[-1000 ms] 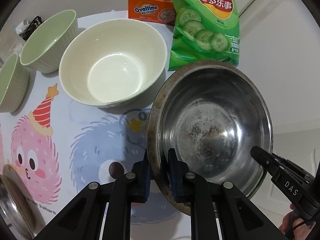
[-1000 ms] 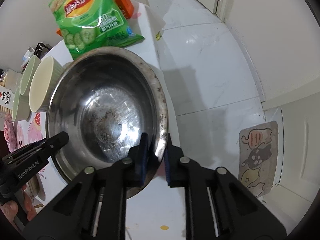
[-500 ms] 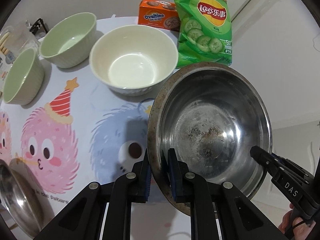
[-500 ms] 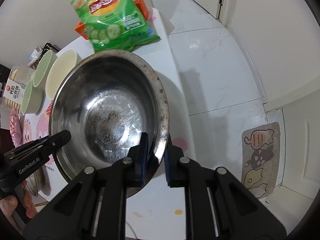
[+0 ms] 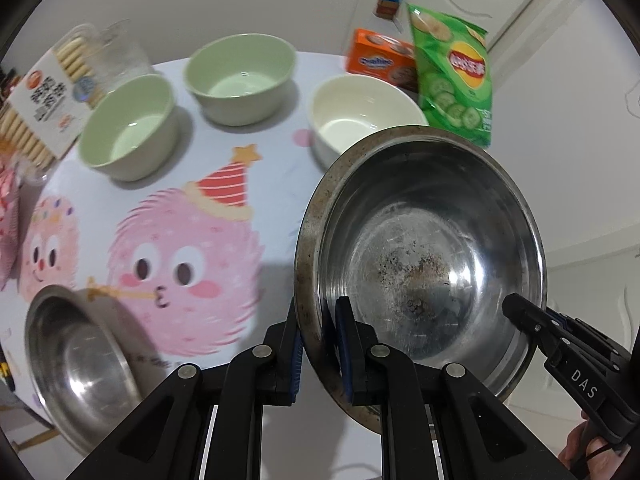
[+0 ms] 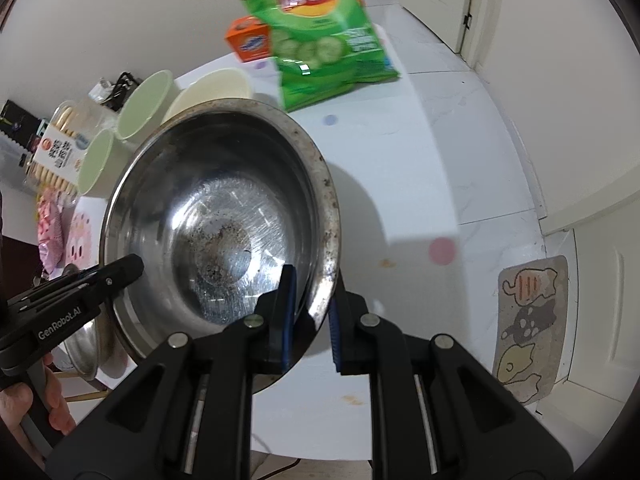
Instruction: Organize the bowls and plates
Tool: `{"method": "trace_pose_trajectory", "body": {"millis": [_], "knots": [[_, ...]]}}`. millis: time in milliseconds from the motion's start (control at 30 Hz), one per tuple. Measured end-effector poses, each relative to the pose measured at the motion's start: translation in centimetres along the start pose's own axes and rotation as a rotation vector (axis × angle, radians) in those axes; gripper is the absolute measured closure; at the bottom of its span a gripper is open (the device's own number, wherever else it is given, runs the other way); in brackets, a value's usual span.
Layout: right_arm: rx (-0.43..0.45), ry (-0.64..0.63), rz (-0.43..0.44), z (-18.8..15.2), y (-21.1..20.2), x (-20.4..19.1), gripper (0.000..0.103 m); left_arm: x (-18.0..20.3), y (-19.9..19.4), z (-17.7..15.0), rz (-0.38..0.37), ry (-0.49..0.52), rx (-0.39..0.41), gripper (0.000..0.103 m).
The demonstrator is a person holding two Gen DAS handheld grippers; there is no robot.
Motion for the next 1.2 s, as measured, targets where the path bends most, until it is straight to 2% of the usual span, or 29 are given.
{"method": "trace_pose_trajectory", "body": {"millis": [133,167,267,567,867,1100,1200], "knots": [[0.0,-0.021,0.009,-0.4,-0.1,-2.4,0.086,-2.7,-1.1,-0.5,0.012,-0.01,0.024,0.088],[0.0,-0.026,0.009,-0.6,-0.1,-3.1,0.086,-4.1,-2.8,-1.4,0.015,-0.012,0.032,0.088],[0.001,-0.052,0.025,-0.9,-0.2,-5.4,0.086,-6.5,-4.1,-1.7,0.019,-0.033,0.042,0.088],[-0.012,-0.153,0.101,-2.5,0.6,-14.2,0.085,-15.4,-7.5,-4.0,0.074,-0.103,0.079,0.088],[-0.054,-0.27,0.132,-4.6,1.8,-21.4,0.084,-22.3,-9.0,-6.3,0.102,-0.204,0.083,0.088],[-0.099,-0.348,0.163,-6.7,3.3,-26.0,0.083,-27.4,-8.7,-8.3,0.119,-0.289,0.047,0.087],[-0.116,-0.372,0.165,-7.2,3.9,-27.5,0.083,-28.8,-8.5,-8.8,0.144,-0.278,0.04,0.087]]}}
Point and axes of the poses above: each gripper's, at about its wrist camera, not at the fingertips, and y roughly the way its jaws point, x to its right, z to its top, the point moved 9 cm from there along y, roughly the way its jaws point, and after that the axes turned 4 degrees about -y, right-handed, at the moved point
